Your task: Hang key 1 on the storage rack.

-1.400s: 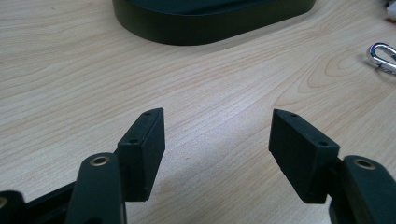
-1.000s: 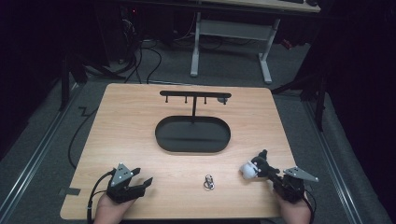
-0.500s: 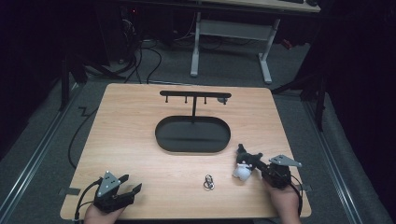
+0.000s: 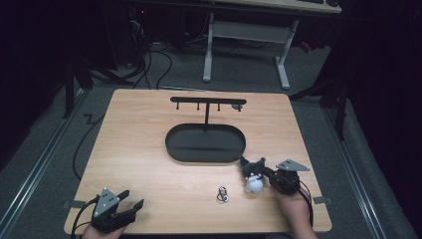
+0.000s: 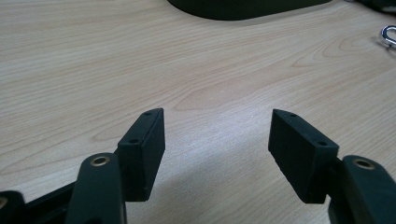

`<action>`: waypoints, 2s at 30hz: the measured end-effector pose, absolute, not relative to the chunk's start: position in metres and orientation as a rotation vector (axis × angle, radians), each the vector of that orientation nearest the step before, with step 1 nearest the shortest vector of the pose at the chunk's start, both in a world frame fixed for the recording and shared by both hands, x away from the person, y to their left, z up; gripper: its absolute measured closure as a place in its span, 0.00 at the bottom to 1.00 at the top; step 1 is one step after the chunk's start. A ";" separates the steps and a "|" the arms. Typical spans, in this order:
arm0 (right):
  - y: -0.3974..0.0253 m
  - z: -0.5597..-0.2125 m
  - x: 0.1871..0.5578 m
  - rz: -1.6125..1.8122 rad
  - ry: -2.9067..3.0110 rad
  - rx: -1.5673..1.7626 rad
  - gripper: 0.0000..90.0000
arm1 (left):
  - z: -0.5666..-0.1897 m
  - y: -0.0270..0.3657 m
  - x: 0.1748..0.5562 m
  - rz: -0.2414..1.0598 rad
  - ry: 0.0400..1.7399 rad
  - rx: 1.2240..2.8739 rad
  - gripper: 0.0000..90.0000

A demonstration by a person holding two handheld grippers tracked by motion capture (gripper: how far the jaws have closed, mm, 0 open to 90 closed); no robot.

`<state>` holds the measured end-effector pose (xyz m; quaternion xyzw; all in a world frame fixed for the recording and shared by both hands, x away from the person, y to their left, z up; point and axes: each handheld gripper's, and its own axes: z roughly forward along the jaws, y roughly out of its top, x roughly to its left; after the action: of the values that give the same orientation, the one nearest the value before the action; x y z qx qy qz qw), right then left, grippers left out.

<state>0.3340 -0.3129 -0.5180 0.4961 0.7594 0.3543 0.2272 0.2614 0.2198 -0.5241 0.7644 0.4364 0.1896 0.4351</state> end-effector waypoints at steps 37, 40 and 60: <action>-0.330 -0.517 0.285 0.965 1.992 1.519 0.58 | -0.522 0.154 0.302 0.456 0.884 1.977 0.42; -0.324 -0.516 0.288 0.900 2.010 1.531 0.55 | -0.521 0.153 0.302 0.448 0.864 1.976 0.41; -0.314 -0.501 0.301 0.636 2.265 1.622 0.38 | -0.524 0.153 0.299 0.405 0.819 2.002 0.41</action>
<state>0.3015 -0.3141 -0.5013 0.5619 0.7847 0.2202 0.1417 0.2990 0.1530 -0.5236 0.8109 0.3317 0.1642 0.4532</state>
